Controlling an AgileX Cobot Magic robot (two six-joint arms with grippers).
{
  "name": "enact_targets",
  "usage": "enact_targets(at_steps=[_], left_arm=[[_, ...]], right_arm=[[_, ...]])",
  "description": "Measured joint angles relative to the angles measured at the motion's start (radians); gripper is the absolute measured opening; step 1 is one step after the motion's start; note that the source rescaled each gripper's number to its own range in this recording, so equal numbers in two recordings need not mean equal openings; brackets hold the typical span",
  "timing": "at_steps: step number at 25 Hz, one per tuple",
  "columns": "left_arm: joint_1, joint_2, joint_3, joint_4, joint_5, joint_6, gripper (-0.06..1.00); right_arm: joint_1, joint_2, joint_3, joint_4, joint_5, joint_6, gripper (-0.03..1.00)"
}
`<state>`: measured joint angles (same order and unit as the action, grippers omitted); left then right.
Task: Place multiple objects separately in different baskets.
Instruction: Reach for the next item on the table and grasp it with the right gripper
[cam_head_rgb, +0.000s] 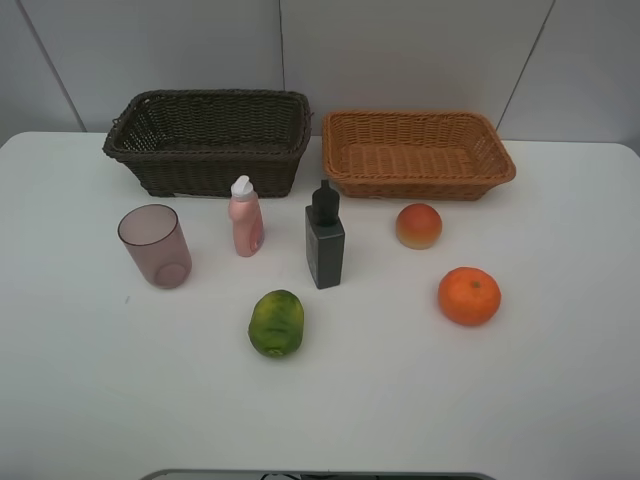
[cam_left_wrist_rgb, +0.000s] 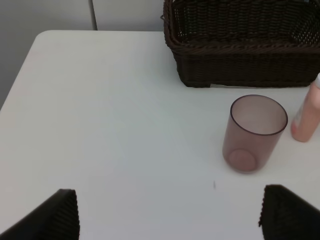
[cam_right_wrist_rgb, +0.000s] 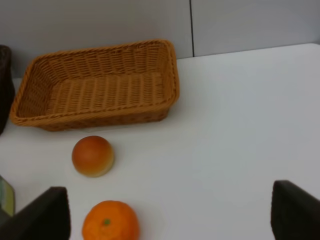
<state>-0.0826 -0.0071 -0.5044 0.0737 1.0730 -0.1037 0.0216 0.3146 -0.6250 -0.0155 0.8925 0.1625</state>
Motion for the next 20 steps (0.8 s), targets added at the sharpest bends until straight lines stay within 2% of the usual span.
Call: enact_targets(at_steps=[4, 6, 10, 14, 17, 20], left_arm=[[0.000, 0.000, 0.000, 0.000, 0.000, 0.000, 0.92], [0.000, 0.000, 0.000, 0.000, 0.000, 0.000, 0.92], [0.000, 0.000, 0.000, 0.000, 0.000, 0.000, 0.92], [0.000, 0.000, 0.000, 0.000, 0.000, 0.000, 0.92], [0.000, 0.000, 0.000, 0.000, 0.000, 0.000, 0.92], [0.000, 0.000, 0.000, 0.000, 0.000, 0.000, 0.92]], right_arm=[[0.000, 0.199, -0.008, 0.123, -0.051, -0.111, 1.00], [0.000, 0.316, -0.008, 0.149, -0.056, -0.150, 1.00], [0.019, 0.554, -0.039, 0.088, -0.028, -0.163, 1.00], [0.130, 0.732, -0.127, -0.011, 0.038, -0.163, 1.00], [0.213, 0.839, -0.188, -0.029, 0.051, -0.163, 1.00], [0.243, 0.939, -0.235, -0.032, 0.034, -0.140, 1.00]])
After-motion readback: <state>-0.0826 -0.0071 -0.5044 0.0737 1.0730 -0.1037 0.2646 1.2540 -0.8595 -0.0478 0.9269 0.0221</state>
